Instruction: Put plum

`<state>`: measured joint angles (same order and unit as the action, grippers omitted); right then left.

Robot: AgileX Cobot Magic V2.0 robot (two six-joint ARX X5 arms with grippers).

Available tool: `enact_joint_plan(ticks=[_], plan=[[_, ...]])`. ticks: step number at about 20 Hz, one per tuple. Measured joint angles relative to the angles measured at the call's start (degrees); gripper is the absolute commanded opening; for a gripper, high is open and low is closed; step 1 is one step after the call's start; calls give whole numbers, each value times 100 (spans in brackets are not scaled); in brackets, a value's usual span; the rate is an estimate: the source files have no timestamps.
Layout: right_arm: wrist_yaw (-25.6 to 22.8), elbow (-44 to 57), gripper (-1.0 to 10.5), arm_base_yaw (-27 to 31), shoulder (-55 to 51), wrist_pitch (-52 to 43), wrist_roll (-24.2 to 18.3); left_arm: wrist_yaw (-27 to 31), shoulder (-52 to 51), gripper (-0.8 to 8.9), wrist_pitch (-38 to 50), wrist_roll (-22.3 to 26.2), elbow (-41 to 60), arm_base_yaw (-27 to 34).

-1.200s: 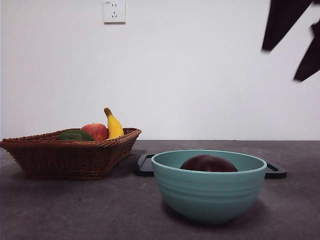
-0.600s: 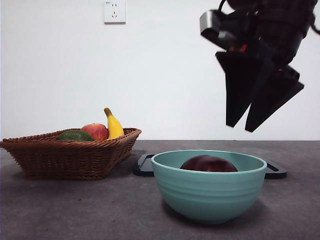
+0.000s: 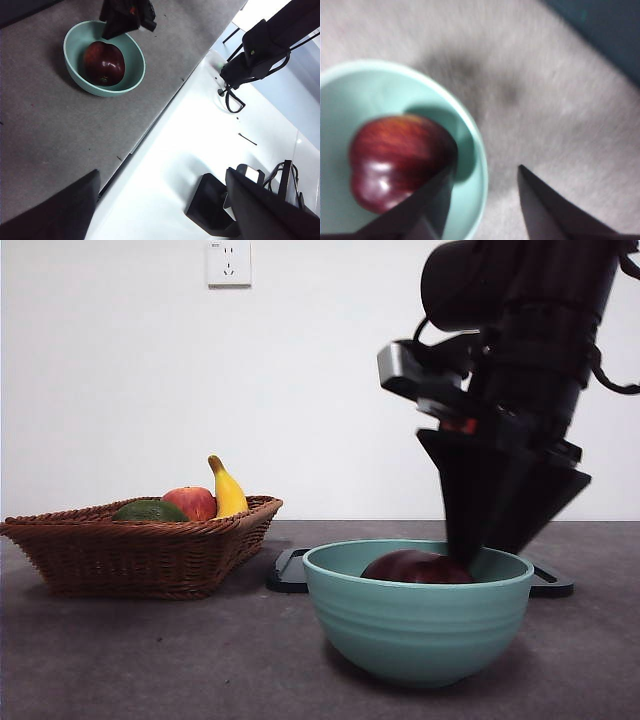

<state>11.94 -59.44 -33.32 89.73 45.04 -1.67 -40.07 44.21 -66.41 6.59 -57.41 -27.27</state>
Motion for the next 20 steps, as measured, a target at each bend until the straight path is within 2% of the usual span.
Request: enact_joint_plan(ticks=[3,7,15,20], plan=[[0,111,132,0,2,-118,0,0,0,402,79,0,0,0],[2,166,11,-9,0,-155,2,-2,0,402,131,0,0,0],[7,85,11,-22,-4,-28,68,-2,0,402,133,0,0,0],[0,-575,11,46,-44,299,125,0,0,402,136,0,0,0]])
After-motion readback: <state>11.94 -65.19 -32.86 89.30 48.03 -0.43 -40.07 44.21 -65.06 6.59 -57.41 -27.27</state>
